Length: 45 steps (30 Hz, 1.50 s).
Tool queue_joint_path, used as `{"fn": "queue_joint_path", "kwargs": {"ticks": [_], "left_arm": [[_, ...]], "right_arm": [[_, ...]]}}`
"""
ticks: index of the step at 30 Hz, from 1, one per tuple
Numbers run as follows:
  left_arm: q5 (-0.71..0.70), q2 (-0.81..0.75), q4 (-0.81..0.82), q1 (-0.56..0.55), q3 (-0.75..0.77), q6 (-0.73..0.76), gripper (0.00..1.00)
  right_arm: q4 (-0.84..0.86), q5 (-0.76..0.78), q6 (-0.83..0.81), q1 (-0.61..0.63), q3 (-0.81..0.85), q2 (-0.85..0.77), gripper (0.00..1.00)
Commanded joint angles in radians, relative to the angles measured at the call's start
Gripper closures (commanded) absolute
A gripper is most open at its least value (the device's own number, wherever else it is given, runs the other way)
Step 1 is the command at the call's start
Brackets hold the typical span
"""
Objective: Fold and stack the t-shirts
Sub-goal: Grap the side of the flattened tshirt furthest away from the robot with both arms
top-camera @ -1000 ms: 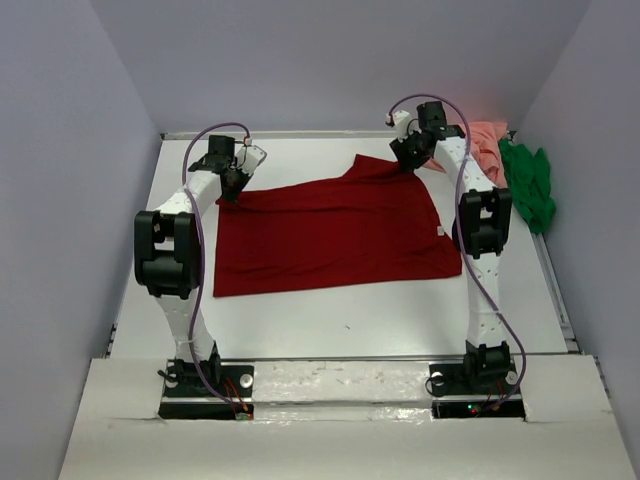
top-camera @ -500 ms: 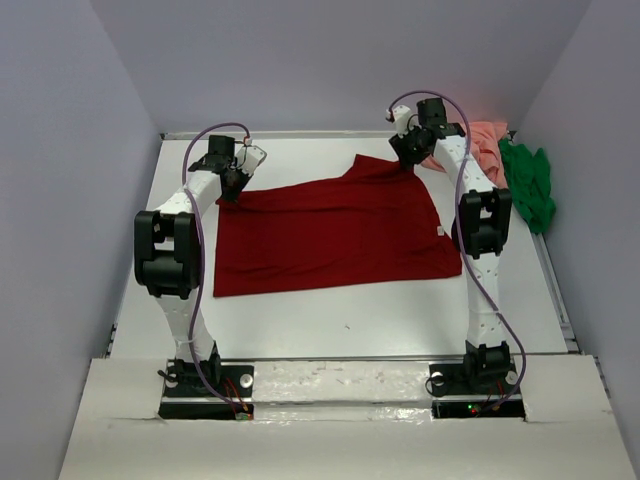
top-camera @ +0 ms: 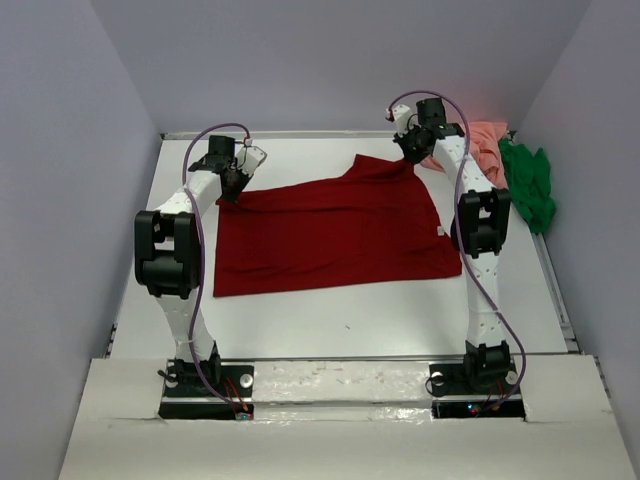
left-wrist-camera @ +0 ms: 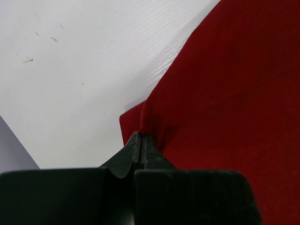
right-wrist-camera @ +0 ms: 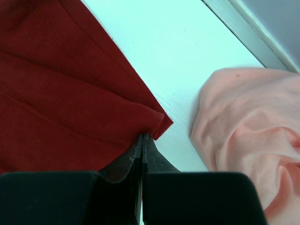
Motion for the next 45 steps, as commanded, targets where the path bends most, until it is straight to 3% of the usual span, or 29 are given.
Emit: {"fn": "queue_joint_path", "kwargs": {"ticks": [1, 12, 25, 34, 39, 41, 45], "left_arm": [[0.009, -0.009, -0.022, -0.003, 0.049, -0.002, 1.00], [0.011, -0.024, -0.020, -0.003, 0.057, -0.007, 1.00], [0.055, -0.104, -0.034, -0.003, 0.042, -0.010, 1.00], [0.066, -0.151, -0.028, -0.004, 0.006, -0.007, 1.00], [0.080, -0.150, -0.030, -0.004, -0.001, -0.008, 1.00], [0.084, -0.145, -0.030, -0.006, -0.004, -0.010, 1.00], [0.084, -0.138, -0.036, -0.007, -0.018, 0.001, 1.00]], "right_arm": [[0.028, 0.005, 0.000, 0.011, 0.036, 0.010, 1.00], [0.028, 0.002, 0.001, 0.011, -0.018, -0.080, 1.00], [0.030, 0.027, -0.003, 0.011, -0.289, -0.371, 1.00], [0.004, 0.031, 0.001, 0.020, -0.400, -0.467, 1.00], [-0.080, 0.019, 0.007, 0.020, -0.380, -0.438, 1.00], [-0.117, -0.004, 0.006, 0.020, -0.365, -0.421, 0.90], [-0.107, 0.002, -0.006, 0.020, -0.407, -0.421, 0.81]]}}
